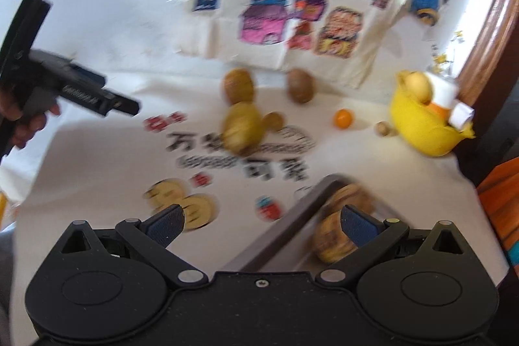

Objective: Organize fruits
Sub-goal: 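Withdraw both open tools from the tray toward the remaining fruits, then grasp the yellow potato with the left tool while the right tool grasps a small brown round fruit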

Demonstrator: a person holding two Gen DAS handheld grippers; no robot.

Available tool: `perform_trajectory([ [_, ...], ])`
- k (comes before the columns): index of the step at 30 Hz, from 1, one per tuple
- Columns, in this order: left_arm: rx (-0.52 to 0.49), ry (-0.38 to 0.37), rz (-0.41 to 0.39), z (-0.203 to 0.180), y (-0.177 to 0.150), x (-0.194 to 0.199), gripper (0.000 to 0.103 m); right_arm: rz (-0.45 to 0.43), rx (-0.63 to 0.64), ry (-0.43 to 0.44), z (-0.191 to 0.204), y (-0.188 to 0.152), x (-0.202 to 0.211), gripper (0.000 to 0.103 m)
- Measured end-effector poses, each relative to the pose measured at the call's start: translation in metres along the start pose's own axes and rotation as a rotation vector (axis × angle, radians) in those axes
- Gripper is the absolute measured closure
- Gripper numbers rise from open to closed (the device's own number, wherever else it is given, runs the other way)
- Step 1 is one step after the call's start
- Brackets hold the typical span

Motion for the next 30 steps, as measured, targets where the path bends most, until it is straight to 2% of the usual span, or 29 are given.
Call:
perform_trajectory([
  [5,0.037,-0.022,-0.005,-0.009,0.016,-0.021,0.0,-0.008,-0.096,-0.03,-0.04,0.023,-0.022,0.001],
  [9,0.049,-0.034,-0.021,-0.02,0.031,-0.037,0.0,-0.004,-0.168,-0.021,-0.066,0.041,-0.042,0.004],
  [13,0.094,-0.052,-0.023,-0.029,0.044,-0.055,0.0,0.019,-0.211,-0.004,-0.083,0.055,-0.067,0.011],
  [21,0.25,-0.099,0.011,-0.035,0.06,-0.099,0.001,0.13,-0.394,0.069,-0.104,0.066,-0.122,0.036],
  [30,0.349,-0.113,0.012,-0.033,0.069,-0.128,0.009,0.229,-0.63,0.171,-0.111,0.06,-0.166,0.055],
])
Point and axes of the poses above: each gripper's, at about its wrist camera, not at the fingertips, and x roughly against the way its jaws point, z to its left, y to its top, the point moved 5 cm from there along -x, roughly the way its jaws point, and after that the axes turned 4 degrees about -z, right-handed, at the moved point
